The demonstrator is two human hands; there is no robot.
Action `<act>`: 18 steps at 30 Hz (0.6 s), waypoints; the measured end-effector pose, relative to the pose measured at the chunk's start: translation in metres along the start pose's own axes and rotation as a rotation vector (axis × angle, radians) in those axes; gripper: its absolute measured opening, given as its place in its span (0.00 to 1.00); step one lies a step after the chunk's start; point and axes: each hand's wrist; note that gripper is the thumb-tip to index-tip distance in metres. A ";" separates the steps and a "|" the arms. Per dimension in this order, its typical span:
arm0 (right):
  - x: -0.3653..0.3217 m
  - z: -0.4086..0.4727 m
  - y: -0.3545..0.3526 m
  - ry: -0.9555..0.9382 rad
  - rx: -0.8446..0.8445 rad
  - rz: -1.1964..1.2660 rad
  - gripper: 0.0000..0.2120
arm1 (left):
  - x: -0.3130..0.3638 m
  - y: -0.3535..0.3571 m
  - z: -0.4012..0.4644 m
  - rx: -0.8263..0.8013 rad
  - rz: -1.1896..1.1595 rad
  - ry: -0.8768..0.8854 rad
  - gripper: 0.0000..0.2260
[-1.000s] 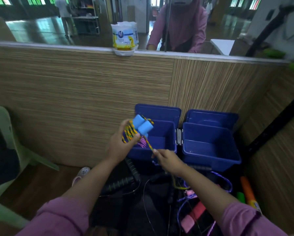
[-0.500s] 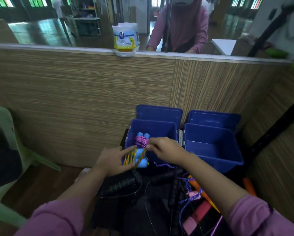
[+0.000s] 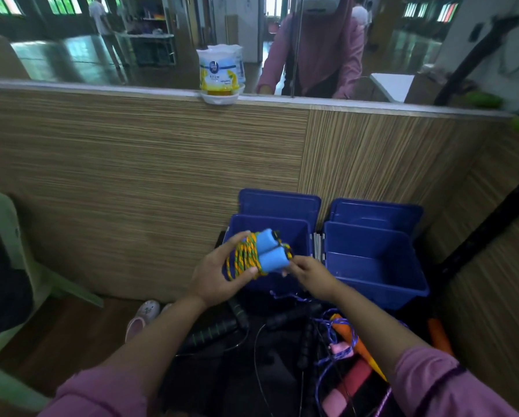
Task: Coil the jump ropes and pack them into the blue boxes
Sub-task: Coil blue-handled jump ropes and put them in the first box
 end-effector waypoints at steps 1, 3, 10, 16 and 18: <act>-0.004 -0.003 0.004 0.009 0.014 -0.002 0.16 | 0.000 0.001 0.004 0.072 0.010 -0.035 0.29; -0.009 -0.007 0.013 0.026 -0.010 -0.033 0.14 | 0.001 0.001 0.010 0.187 0.069 -0.137 0.29; -0.030 -0.013 0.030 -0.091 -0.113 -0.427 0.12 | -0.016 0.004 0.015 0.121 0.498 -0.496 0.31; -0.053 -0.008 0.031 -0.163 -0.105 -0.564 0.11 | -0.021 0.011 0.003 -0.172 0.658 -0.521 0.33; -0.057 -0.006 0.027 -0.155 -0.063 -0.445 0.07 | -0.016 0.014 -0.001 -0.244 0.751 -0.420 0.35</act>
Point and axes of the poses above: each hand's wrist, its own z-axis towards the middle knuckle, its own y-axis out of the palm, x = y × z, and after that the axes turned 1 degree about z, right-handed
